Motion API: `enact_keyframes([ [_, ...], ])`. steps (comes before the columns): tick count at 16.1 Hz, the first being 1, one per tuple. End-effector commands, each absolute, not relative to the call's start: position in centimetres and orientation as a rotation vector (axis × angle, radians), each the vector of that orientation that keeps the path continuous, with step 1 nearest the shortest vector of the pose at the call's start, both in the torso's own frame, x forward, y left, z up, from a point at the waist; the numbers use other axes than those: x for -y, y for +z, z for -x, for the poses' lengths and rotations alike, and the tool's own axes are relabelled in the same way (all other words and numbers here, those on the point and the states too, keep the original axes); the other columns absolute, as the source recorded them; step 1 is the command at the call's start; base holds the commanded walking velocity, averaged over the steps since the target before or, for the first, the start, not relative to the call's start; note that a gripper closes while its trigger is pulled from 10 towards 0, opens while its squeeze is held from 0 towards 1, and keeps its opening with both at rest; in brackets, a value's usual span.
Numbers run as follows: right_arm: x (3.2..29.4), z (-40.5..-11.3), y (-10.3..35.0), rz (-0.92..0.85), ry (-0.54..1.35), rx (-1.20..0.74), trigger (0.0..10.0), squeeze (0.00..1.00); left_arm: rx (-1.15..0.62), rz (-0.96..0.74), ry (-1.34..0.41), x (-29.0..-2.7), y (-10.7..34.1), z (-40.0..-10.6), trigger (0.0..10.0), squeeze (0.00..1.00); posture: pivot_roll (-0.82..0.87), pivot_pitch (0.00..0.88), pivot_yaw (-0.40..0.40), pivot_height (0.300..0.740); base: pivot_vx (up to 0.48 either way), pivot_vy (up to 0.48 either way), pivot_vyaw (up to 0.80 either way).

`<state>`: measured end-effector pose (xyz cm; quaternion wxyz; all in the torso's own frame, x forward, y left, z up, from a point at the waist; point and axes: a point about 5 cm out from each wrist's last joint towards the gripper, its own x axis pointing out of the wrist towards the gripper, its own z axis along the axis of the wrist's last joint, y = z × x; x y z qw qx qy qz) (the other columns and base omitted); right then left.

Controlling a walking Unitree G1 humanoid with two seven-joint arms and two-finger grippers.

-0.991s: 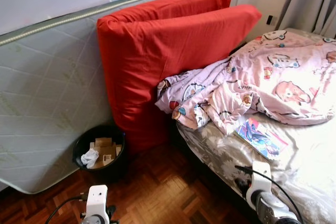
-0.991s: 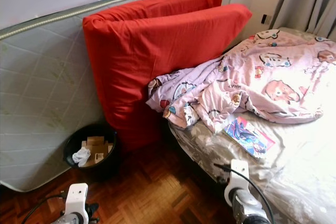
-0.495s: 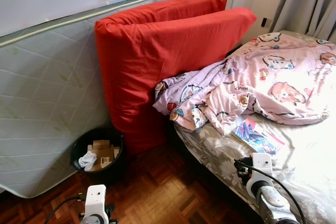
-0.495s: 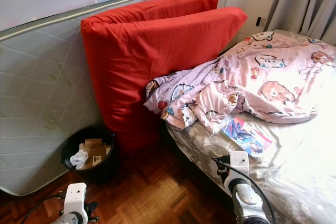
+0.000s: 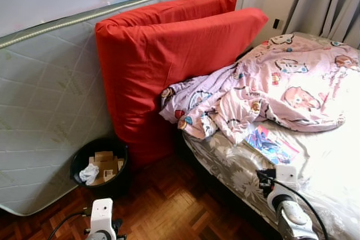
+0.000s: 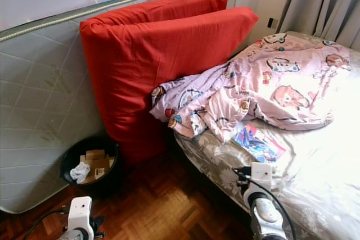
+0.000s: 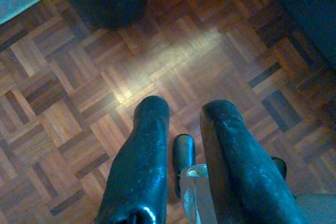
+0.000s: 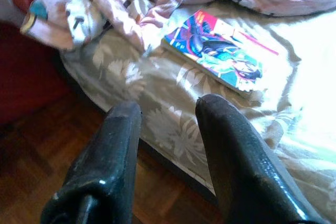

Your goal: Clean up the room

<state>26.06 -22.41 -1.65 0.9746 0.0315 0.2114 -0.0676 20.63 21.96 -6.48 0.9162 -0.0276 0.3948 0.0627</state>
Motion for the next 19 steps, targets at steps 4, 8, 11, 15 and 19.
enact_keyframes([
  [4, 23.4, -30.7, 7.5, -0.029, -0.112, 0.105, 10.0, 0.0, -0.812, 0.072, 0.153, -22.2, -6.6, -20.2, 10.0, 0.0, -0.04, 0.0, 0.005, 0.74, 0.0, 0.0, 0.0],
  [8, 22.5, -31.0, 9.7, 0.041, -0.081, 0.206, 10.0, 0.0, -0.807, 0.074, 0.159, -22.2, -6.6, -20.2, 10.0, 0.0, -0.05, 0.0, 0.002, 0.74, 0.0, 0.0, 0.0],
  [11, 23.5, -29.0, 5.9, 0.119, -0.041, 0.01, 10.0, 0.0, -0.805, 0.074, 0.16, -22.2, -6.6, -20.3, 10.0, 0.0, -0.04, 0.0, 0.0, 0.74, 0.0, 0.0, 0.0],
  [15, 25.0, -25.3, -1.0, 0.088, -0.129, -0.423, 10.0, 0.0, -0.807, 0.071, 0.158, -22.2, -6.6, -20.4, 10.0, 0.0, -0.04, 0.0, 0.008, 0.74, 0.0, 0.0, 0.0],
  [19, 24.6, -18.1, -7.1, -0.023, -0.212, -0.871, 10.0, 0.0, -0.813, 0.058, 0.149, -22.3, -6.5, -20.5, 10.0, 0.0, -0.03, 0.0, 0.033, 0.74, 0.0, 0.0, 0.0],
])
